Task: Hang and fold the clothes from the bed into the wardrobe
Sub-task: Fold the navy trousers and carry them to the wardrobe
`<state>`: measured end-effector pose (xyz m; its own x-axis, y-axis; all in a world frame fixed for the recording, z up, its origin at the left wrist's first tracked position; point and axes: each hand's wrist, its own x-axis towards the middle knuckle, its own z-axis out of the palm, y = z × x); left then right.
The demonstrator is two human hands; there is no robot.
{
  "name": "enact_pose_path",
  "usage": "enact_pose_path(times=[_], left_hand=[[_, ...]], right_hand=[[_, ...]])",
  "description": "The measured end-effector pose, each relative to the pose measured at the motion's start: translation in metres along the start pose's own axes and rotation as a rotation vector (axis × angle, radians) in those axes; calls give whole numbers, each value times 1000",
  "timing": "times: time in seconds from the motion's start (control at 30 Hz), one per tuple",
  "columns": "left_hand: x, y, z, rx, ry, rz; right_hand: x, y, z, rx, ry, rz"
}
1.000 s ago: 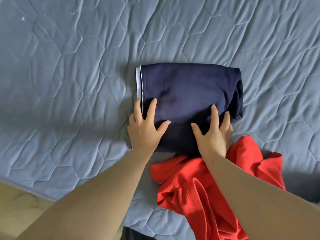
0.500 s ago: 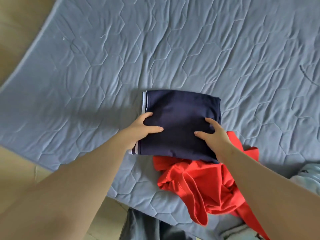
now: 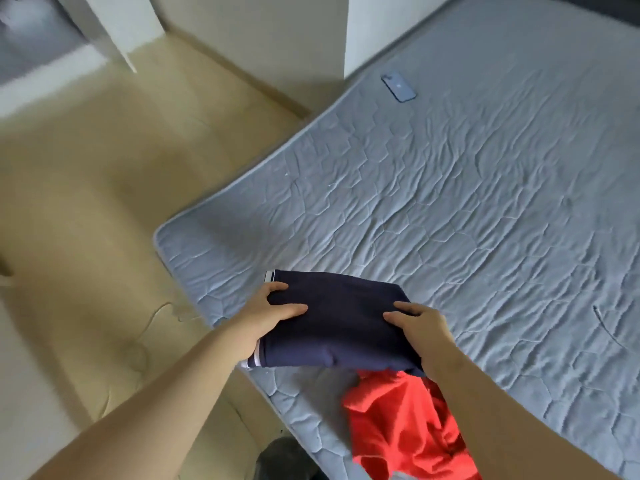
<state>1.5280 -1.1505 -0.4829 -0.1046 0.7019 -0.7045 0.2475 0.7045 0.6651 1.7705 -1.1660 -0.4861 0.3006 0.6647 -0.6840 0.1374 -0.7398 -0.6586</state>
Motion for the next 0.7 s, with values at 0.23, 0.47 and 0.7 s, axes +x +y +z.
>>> enact_pose_path(times=[0.23,0.47,0.7], left_hand=[[-57,39,-79,-148,163,38],[-92,58,-172,-203,313,54],[-112,68,-311,-348,434,119]], right_hand=[[-47,-95,36,8,-166,-127],[-95,-172,98,-44,-338,-204],[-147,-256,218,-134,-456,-321]])
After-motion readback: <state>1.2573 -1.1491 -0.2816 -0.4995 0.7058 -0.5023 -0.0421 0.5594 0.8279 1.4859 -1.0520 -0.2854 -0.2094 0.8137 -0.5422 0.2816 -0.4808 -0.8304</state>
